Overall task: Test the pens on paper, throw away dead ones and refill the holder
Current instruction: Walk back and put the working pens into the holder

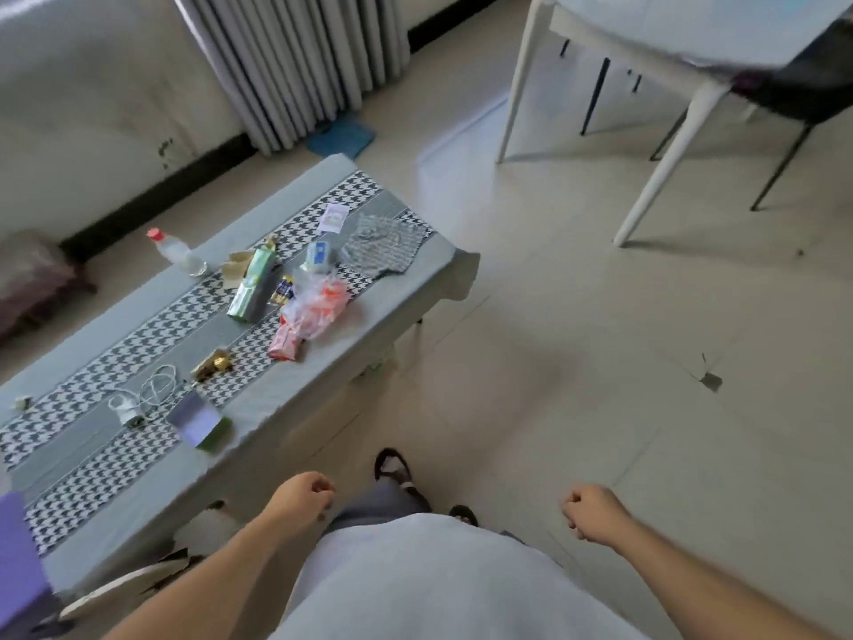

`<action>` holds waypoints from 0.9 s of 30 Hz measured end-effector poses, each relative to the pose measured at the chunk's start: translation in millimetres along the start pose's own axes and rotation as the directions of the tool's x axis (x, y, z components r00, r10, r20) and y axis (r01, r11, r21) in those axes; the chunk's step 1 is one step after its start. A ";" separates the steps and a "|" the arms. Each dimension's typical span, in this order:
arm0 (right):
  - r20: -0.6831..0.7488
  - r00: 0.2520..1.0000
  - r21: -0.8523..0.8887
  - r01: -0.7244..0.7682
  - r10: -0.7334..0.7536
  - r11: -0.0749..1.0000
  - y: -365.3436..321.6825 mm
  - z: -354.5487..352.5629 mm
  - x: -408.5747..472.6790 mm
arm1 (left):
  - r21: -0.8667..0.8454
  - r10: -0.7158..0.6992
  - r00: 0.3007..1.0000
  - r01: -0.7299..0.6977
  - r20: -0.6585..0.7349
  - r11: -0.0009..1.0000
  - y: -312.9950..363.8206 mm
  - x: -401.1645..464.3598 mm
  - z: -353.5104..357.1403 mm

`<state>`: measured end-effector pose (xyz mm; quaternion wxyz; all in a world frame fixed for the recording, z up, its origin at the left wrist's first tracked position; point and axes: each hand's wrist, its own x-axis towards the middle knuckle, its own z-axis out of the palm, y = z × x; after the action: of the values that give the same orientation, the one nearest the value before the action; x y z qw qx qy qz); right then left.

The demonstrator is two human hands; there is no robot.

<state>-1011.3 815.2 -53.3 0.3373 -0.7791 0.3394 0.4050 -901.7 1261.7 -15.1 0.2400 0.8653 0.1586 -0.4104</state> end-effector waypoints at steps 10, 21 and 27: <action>-0.060 0.992 0.238 -0.097 0.115 0.966 16.9 -94.8 44.0 | 0.131 0.022 0.993 -0.037 0.115 0.991 176.4 122.1 -6.0; -0.261 0.912 0.602 -0.102 0.316 0.792 15.4 -283.1 94.6 | 0.366 0.231 0.927 -0.333 0.295 0.869 501.5 202.8 -5.5; -0.224 0.893 0.699 -0.133 0.391 0.703 60.5 -346.6 124.6 | 0.430 0.300 0.893 -0.428 0.334 0.795 645.2 226.5 30.6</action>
<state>-865.4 473.1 -21.6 0.4635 -0.6087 0.6255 0.1532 -478.1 724.1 -26.0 0.1045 0.8530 -0.1533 -0.4879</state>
